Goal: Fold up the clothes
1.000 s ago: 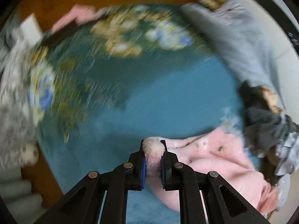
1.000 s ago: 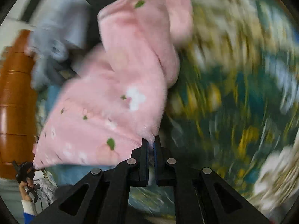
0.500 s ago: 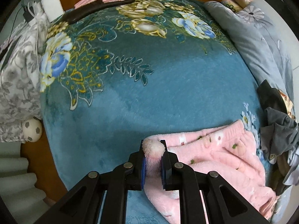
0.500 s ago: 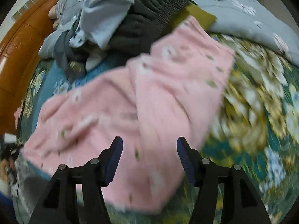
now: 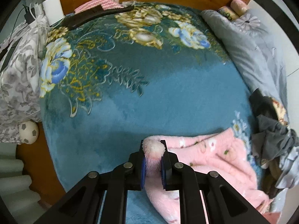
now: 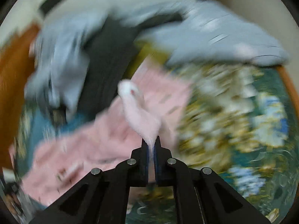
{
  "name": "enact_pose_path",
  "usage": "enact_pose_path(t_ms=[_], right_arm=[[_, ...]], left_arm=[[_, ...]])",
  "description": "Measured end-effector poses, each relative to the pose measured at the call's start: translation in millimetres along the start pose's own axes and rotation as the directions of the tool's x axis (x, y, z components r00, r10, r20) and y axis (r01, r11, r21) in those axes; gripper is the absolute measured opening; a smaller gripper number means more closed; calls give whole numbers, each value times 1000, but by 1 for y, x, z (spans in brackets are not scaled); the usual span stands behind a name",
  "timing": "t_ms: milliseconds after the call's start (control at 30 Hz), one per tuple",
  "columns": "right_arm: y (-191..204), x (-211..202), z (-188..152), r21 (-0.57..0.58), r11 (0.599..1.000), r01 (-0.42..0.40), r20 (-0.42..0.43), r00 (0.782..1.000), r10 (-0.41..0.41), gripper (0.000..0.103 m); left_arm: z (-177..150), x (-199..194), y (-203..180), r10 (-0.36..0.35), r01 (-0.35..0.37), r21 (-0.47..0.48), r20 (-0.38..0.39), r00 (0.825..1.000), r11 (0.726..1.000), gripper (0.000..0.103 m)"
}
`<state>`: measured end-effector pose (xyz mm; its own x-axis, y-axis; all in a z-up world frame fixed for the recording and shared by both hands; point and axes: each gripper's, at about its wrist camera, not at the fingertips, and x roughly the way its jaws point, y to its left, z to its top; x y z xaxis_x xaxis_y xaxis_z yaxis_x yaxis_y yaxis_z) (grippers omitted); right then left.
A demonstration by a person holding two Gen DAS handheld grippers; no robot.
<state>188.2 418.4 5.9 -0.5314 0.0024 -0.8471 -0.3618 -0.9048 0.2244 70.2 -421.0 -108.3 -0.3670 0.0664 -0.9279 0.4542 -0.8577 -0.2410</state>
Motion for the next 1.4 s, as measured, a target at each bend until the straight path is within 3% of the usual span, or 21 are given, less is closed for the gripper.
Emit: enact_pose_path(t_ms=[67, 167, 233, 333, 433, 500, 600, 733, 867, 1133, 1267, 1400], right_arm=[[-34, -36, -5, 56, 998, 28, 67, 997, -32, 4], [-76, -57, -40, 113, 988, 107, 60, 992, -115, 4], [-103, -40, -76, 154, 977, 149, -31, 989, -146, 4], [-139, 5, -136, 243, 946, 216, -206, 964, -167, 4], [-164, 30, -177, 309, 918, 249, -312, 938, -149, 4], [-168, 33, -183, 298, 921, 253, -337, 930, -146, 4], [-170, 30, -174, 285, 932, 225, -325, 937, -127, 4], [-179, 9, -145, 314, 913, 259, -244, 952, -186, 24], [-187, 3, -113, 326, 909, 260, -179, 961, -210, 26], [-151, 44, -67, 186, 969, 162, -146, 980, -136, 26], [-130, 81, -43, 144, 984, 106, -152, 985, -84, 26], [-104, 137, -8, 207, 978, -20, -180, 982, 59, 27]], left_arm=[[3, -5, -3, -22, 22, 13, 8, 1000, 1000, 13], [-2, -2, -3, -47, 47, 29, -2, 999, 998, 14], [-8, 5, -2, -30, 30, 38, -15, 999, 999, 14], [-19, 19, 6, 19, -18, 36, -44, 999, 999, 14], [-27, 27, 18, 34, -33, 20, -65, 997, 999, 14], [-32, 30, 26, 34, -34, 4, -75, 997, 999, 14], [-35, 29, 30, 26, -27, -8, -66, 997, 1000, 14], [-35, 28, 27, 35, -35, 9, -64, 997, 999, 14], [-35, 29, 24, 46, -44, 29, -63, 997, 999, 14], [-31, 22, 21, 93, -91, 23, -81, 992, 996, 22], [-28, 9, 10, 161, -159, 40, -42, 986, 986, 28], [-29, -6, -16, 135, -135, 71, 6, 991, 988, 34]])
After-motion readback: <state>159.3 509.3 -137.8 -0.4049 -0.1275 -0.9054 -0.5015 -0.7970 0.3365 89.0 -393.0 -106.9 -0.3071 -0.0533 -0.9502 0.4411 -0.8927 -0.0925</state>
